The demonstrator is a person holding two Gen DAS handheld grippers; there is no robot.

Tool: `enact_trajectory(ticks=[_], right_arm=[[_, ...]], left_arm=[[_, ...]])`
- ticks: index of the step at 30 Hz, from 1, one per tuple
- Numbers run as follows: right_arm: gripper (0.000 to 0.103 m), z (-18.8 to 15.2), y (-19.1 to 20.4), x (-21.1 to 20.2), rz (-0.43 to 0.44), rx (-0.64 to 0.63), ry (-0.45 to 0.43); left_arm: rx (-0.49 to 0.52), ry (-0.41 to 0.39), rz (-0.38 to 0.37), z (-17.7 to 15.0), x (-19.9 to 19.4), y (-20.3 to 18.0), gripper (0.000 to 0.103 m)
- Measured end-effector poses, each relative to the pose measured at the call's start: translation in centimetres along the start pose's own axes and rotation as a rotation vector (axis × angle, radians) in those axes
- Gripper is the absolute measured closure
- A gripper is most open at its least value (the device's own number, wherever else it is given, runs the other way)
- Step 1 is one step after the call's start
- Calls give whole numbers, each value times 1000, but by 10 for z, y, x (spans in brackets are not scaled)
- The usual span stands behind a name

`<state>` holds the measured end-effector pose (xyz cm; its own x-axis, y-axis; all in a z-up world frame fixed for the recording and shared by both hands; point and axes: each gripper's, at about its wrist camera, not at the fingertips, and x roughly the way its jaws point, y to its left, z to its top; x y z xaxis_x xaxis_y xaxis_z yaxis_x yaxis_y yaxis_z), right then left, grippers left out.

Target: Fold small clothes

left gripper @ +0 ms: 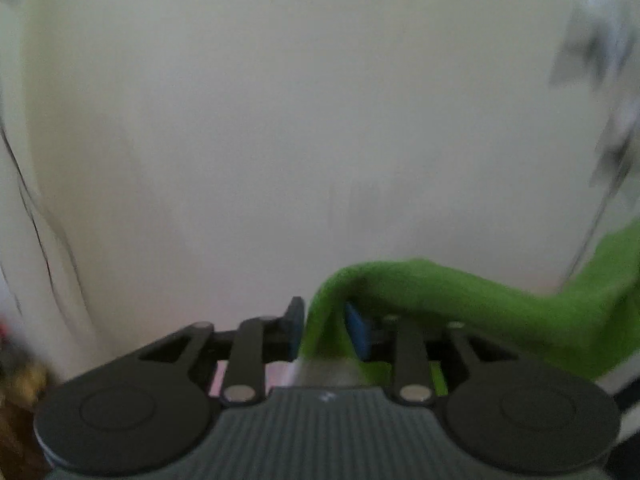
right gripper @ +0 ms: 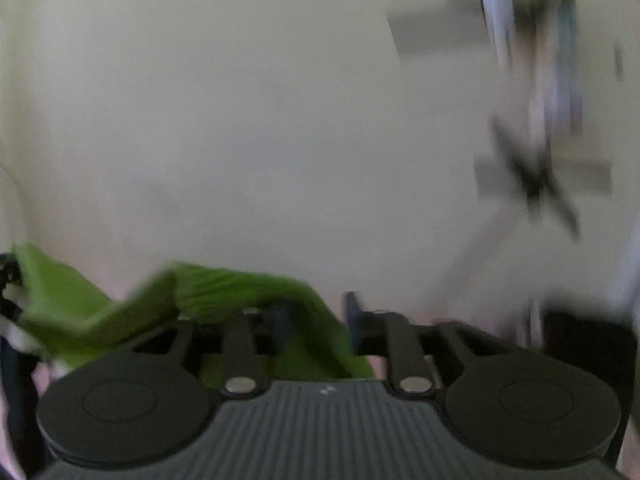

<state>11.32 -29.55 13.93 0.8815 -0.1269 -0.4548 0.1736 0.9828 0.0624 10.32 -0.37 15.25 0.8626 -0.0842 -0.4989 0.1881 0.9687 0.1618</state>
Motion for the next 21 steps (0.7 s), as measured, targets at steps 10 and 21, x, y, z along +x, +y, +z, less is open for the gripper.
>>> enact_trajectory(ticks=[10,21], right_arm=[[28,-161,-90,-21,146,163,128],[78,-113,-108,7,-401,29,-79]], left_arm=[[59,236,-174,-136,23,19,43],[-68,129,-254,-142,-43,27,44]])
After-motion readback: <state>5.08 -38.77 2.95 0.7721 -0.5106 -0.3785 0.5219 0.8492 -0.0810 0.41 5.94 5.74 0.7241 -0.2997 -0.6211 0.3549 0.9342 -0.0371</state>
